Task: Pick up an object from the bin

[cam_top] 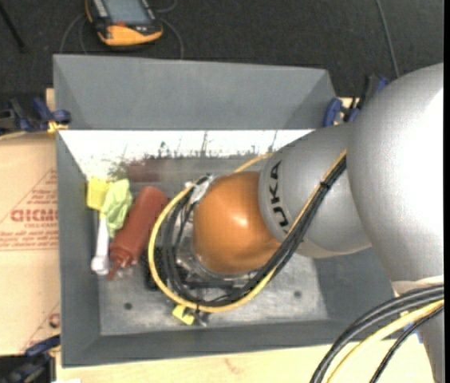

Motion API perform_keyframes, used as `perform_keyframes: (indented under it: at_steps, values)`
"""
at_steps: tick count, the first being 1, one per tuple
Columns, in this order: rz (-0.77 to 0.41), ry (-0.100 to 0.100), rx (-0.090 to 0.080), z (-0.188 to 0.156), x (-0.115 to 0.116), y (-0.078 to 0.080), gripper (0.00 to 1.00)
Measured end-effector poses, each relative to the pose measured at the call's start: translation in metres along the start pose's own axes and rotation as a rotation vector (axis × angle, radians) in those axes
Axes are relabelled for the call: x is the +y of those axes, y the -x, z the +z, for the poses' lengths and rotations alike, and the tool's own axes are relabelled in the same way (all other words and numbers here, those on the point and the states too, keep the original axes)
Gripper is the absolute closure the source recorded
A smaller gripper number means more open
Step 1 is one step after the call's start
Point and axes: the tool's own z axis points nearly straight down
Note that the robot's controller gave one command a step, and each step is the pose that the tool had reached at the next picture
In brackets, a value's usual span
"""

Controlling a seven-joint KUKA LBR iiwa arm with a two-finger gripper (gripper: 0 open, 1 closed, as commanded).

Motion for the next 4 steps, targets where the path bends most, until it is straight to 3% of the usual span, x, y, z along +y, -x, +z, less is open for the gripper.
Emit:
perform_keyframes:
  at_steps: [1, 2, 3, 4]
  values:
    - [0.002, 0.001, -0.001, 0.000, 0.000, 0.000, 1.00]
    - [0.029, 0.006, 0.004, -0.089, -0.001, 0.002, 1.00]
    - [0.029, 0.006, 0.004, -0.089, -0.001, 0.002, 1.00]
    - [0.025, 0.007, 0.003, -0.163, 0.005, 0.012, 1.00]
